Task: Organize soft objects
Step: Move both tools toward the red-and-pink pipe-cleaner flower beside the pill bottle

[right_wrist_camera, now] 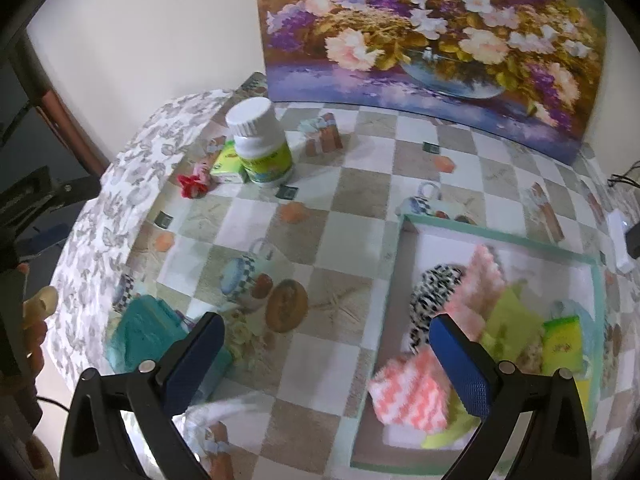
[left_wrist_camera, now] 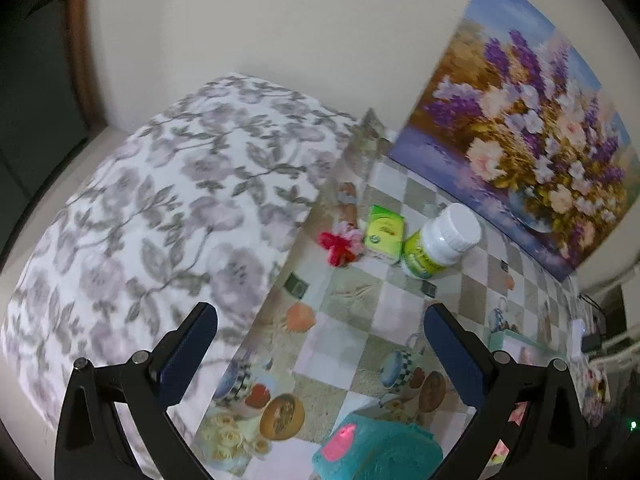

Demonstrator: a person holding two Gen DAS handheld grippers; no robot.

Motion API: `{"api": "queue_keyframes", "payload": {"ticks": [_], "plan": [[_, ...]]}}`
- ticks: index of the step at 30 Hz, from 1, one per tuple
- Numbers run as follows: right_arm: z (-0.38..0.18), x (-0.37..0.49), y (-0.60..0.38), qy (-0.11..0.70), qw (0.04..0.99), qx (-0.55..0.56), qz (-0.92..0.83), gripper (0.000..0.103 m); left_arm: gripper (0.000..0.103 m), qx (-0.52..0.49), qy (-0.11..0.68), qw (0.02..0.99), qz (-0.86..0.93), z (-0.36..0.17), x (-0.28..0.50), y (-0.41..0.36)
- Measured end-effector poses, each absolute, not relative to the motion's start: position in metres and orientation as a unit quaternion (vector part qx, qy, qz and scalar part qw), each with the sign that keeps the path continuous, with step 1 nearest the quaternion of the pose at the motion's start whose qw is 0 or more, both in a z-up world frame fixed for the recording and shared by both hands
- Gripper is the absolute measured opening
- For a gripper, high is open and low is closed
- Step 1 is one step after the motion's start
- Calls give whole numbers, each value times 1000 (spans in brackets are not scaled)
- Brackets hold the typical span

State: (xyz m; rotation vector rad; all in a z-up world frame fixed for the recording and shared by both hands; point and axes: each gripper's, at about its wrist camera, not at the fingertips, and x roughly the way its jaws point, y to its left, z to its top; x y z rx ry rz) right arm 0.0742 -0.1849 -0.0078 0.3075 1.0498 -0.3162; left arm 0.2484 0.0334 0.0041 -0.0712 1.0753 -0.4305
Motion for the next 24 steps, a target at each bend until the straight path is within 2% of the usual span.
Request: {"api": "queue_keyframes", "payload": {"ticks": [10, 18, 24], "plan": [[0, 133, -170, 490, 856, 133, -96, 103, 103, 28, 502, 832, -236, 7, 285, 10], [8, 180, -163, 489, 859, 139, -64, 103, 103, 35, 512, 826, -234, 1, 309, -2], [-2, 210, -163, 501, 852, 141, -61, 93, 101, 33, 535, 813, -228, -15, 324, -8]]}}
